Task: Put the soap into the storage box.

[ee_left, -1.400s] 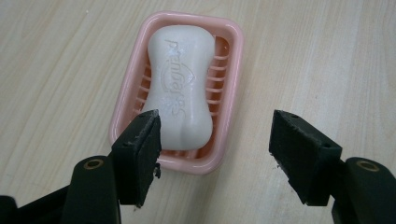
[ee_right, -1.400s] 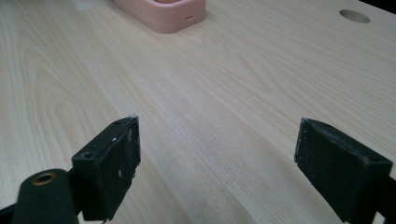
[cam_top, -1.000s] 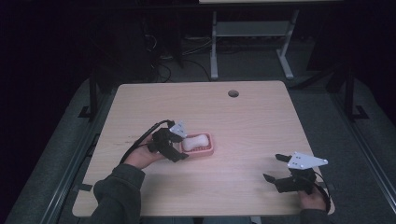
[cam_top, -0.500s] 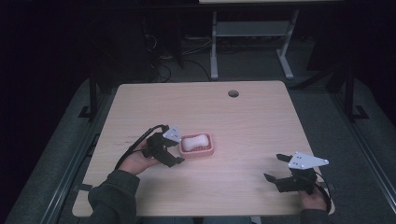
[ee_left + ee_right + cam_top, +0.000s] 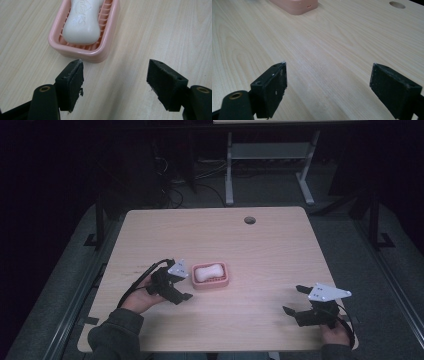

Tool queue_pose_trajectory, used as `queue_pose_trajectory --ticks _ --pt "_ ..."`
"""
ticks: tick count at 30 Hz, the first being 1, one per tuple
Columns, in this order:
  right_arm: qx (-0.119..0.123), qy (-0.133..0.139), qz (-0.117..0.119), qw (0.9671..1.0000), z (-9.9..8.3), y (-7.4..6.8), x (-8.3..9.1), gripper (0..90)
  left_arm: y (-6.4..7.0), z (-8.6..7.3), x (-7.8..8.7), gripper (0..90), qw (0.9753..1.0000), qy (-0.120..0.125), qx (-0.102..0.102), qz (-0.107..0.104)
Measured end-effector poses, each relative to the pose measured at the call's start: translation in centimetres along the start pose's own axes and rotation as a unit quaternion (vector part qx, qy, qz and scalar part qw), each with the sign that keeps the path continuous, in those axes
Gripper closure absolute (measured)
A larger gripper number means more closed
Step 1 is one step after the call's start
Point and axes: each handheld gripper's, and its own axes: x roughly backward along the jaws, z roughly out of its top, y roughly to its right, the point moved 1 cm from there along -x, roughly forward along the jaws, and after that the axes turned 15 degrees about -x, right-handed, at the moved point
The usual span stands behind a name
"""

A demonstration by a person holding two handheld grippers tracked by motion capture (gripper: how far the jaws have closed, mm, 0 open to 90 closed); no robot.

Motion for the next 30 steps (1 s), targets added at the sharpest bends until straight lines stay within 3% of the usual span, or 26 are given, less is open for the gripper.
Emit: queue_pose_trajectory --ticks 10,16,30 --pt "-0.002 -0.002 0.001 1.0 -0.1 0.0 0.0 13.6 1.0 -0.9 0.3 28.7 1.0 0.0 -0.002 0.0" --pt "-0.005 -0.002 0.002 1.0 -0.1 0.0 0.0 13.6 1.4 -2.1 0.2 26.9 0.9999 -0.003 0.011 -0.009" --pt "-0.006 -0.009 0.001 0.9999 -0.2 0.0 -0.2 13.6 2.4 -4.1 0.8 25.9 0.9996 0.0 0.026 -0.005"
